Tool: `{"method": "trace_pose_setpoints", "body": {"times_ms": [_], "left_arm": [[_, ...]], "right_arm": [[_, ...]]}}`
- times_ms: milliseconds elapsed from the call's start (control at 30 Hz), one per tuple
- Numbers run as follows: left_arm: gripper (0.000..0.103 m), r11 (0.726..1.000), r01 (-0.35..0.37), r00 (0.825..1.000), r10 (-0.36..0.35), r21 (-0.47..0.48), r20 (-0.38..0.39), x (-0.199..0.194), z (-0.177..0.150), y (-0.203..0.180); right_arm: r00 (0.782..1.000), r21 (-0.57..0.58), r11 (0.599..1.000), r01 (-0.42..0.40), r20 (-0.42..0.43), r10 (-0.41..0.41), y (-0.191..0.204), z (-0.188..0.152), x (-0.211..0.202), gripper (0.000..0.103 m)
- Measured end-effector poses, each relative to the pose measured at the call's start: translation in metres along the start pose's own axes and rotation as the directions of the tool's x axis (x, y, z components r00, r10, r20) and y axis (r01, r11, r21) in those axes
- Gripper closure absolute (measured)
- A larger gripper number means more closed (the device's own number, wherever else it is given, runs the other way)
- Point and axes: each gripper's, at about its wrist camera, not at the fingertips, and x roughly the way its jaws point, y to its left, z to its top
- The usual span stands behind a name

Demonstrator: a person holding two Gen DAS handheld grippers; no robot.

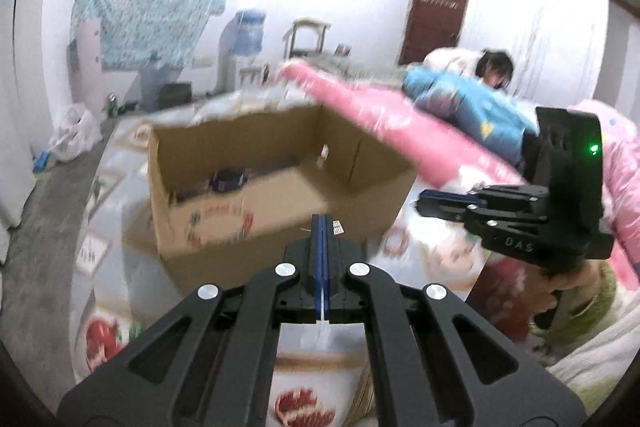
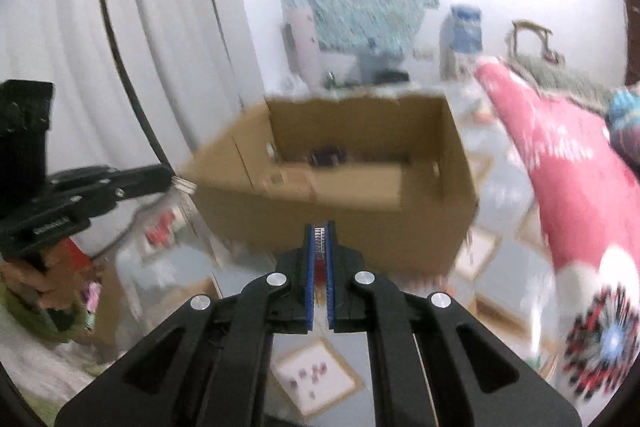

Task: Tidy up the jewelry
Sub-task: 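Carry both held pieces into the box and open both grippers, then withdraw both grippers from the box back over the table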

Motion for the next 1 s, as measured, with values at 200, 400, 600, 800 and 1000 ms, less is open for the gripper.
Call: {"method": "trace_pose_setpoints", "body": {"times_ms": [200,400,600,800,1000], "left_arm": [[0.103,0.999,0.025,0.999,-0.027,-0.048,-0.046,0.039,0.050,0.024],[0.103,0.967,0.071,0.954,-0.138,-0.246,-0.265,0.129,0.079,0.071],[0.103,0.924,0.029,0.884,-0.203,-0.382,-0.422,0.209,0.078,0.098],[0.103,0.892,-0.033,0.839,-0.220,-0.450,-0.498,0.250,0.072,0.112],[0.087,0.859,-0.062,0.826,-0.242,-0.509,-0.509,0.261,0.063,0.127]], "right_arm": [[0.997,-0.025,0.996,-0.082,0.013,0.082,-0.017,0.060,0.027,0.098],[0.970,0.048,0.985,-0.164,-0.173,0.170,-0.047,0.102,0.099,0.098],[0.920,0.119,0.985,-0.124,-0.359,0.159,-0.073,0.111,0.168,0.098],[0.884,0.174,0.982,-0.073,-0.444,0.145,-0.092,0.109,0.205,0.098],[0.885,0.208,0.976,-0.062,-0.441,0.150,-0.098,0.108,0.207,0.097]]}}
